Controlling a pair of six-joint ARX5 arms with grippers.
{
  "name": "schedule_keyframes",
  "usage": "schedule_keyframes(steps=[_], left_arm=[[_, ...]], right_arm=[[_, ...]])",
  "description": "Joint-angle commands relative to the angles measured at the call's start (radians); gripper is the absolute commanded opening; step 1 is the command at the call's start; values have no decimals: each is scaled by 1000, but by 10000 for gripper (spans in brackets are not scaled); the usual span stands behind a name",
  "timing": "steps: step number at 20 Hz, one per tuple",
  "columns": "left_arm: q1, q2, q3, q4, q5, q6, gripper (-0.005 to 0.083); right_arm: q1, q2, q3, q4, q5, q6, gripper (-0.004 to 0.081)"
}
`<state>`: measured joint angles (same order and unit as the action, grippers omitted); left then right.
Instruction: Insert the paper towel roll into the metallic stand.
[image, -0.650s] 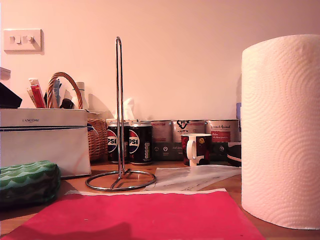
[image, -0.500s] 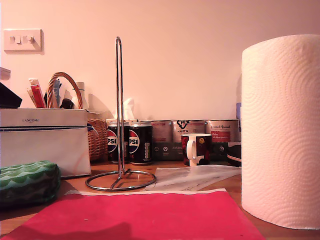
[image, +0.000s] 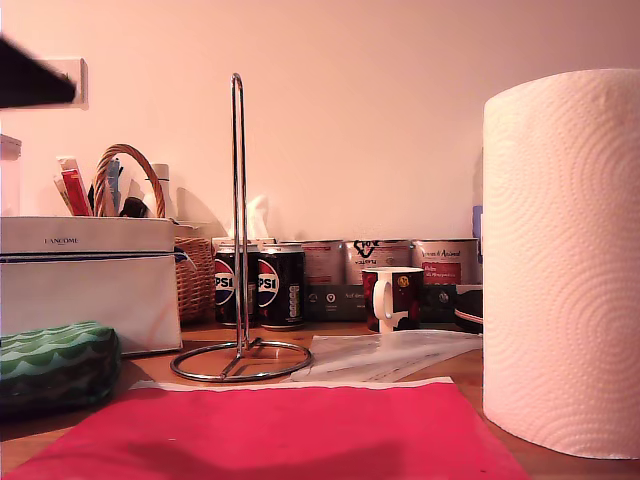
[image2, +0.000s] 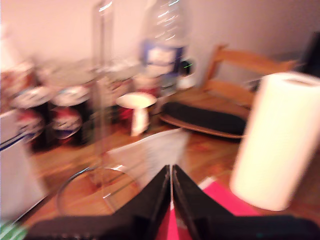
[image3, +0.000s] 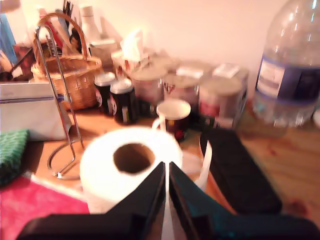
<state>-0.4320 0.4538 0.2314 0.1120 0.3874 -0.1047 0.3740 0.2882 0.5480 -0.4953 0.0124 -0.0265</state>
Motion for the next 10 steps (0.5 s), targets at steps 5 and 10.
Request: schedule_keyframes(steps=[5, 10], left_arm=[[-68, 5, 104, -63, 11, 151, -19], [-133, 13, 104, -75, 31, 218, -19]], right_arm=[[-1, 177, 193, -155, 60, 42, 0], [-1, 412, 522, -444, 76, 151, 84]])
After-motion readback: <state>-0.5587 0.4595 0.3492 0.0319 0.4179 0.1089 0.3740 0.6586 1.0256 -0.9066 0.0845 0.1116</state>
